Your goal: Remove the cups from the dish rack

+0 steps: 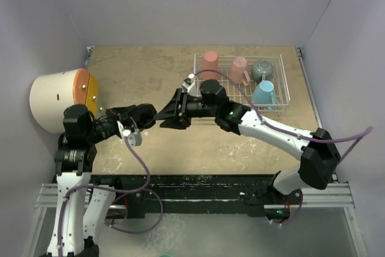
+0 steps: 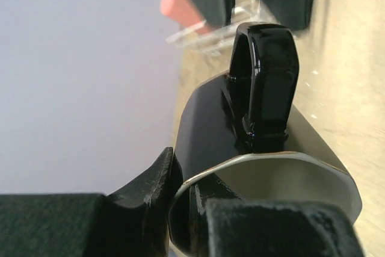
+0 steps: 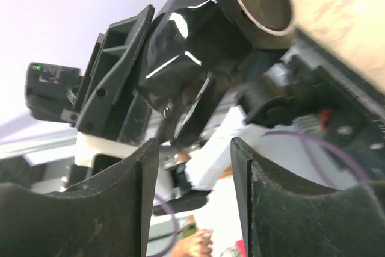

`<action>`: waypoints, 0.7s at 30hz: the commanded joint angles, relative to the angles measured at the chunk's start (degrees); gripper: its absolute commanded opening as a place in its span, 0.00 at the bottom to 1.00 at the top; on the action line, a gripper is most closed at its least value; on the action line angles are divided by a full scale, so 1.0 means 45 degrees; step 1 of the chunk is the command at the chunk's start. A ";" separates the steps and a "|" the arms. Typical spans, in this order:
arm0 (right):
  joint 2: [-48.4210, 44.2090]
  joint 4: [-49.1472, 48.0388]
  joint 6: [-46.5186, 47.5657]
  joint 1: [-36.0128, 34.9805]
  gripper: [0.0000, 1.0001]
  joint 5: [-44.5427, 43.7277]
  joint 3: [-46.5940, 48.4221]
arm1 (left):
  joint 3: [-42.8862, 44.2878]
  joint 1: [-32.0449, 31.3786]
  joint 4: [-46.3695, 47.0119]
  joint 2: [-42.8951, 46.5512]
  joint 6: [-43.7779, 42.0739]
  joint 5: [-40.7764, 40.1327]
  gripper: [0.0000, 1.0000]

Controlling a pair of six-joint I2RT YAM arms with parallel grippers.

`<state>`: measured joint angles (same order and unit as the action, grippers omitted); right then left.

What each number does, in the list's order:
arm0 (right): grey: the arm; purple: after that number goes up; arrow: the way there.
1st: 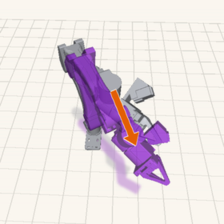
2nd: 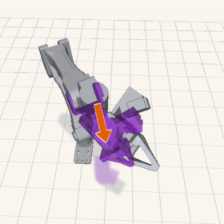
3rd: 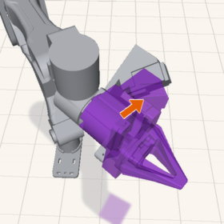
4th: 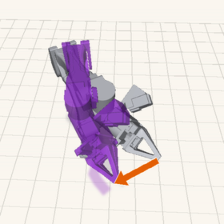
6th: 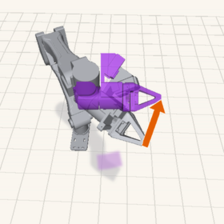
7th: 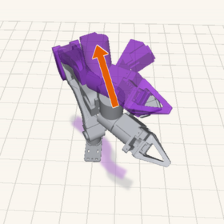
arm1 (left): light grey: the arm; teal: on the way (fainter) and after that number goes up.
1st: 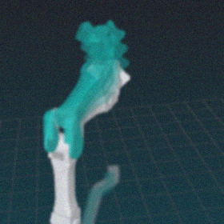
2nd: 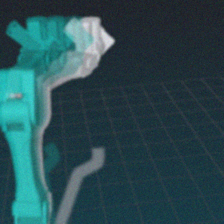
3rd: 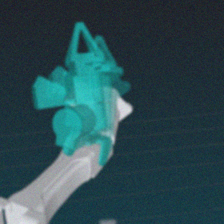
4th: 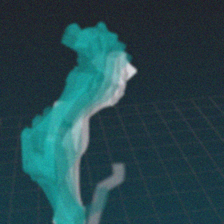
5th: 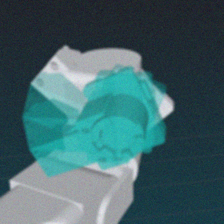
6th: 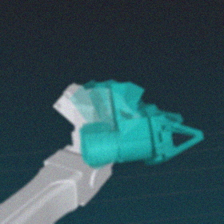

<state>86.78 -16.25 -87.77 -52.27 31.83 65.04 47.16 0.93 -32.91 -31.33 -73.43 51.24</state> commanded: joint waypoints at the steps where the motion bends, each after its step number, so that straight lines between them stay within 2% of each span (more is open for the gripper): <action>1: -0.1652 0.4202 0.3861 0.1423 0.60 -0.1268 0.0653 | 0.1806 0.0165 -0.2097 -0.1864 0.0085 -0.1278 0.00; 5: -0.2459 0.7020 0.5690 0.2716 0.85 -0.2728 0.0871 | 0.3472 0.0150 -0.3782 -0.4298 0.1094 -0.2586 0.00; 7: -0.2535 0.8525 0.6848 0.3267 0.90 -0.3839 0.1419 | 0.4154 0.0150 -0.4022 -0.5537 0.1973 -0.3212 0.00; 10: -0.2300 1.0803 0.8379 0.3664 0.93 -0.6267 0.2615 | 0.5195 0.0149 -0.4231 -0.7327 0.3340 -0.3712 0.00; 13: -0.2206 1.1870 0.9258 0.3929 0.94 -0.7905 0.3402 | 0.5798 0.0102 -0.4156 -0.8886 0.4275 -0.4045 0.00; 17: -0.2234 1.2725 0.9725 0.4257 0.94 -0.9143 0.4131 | 0.6382 -0.0367 -0.3873 -1.0803 0.5467 -0.5602 0.00; 21: -0.2348 1.3040 0.9956 0.4758 0.94 -0.9486 0.4327 | 0.6800 -0.0959 -0.3888 -1.2771 0.6352 -0.7267 0.00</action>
<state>77.14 37.71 -47.07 -32.75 -4.56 81.82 73.52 -1.02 -52.05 -83.64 -51.83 25.12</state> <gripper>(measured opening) 0.941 0.152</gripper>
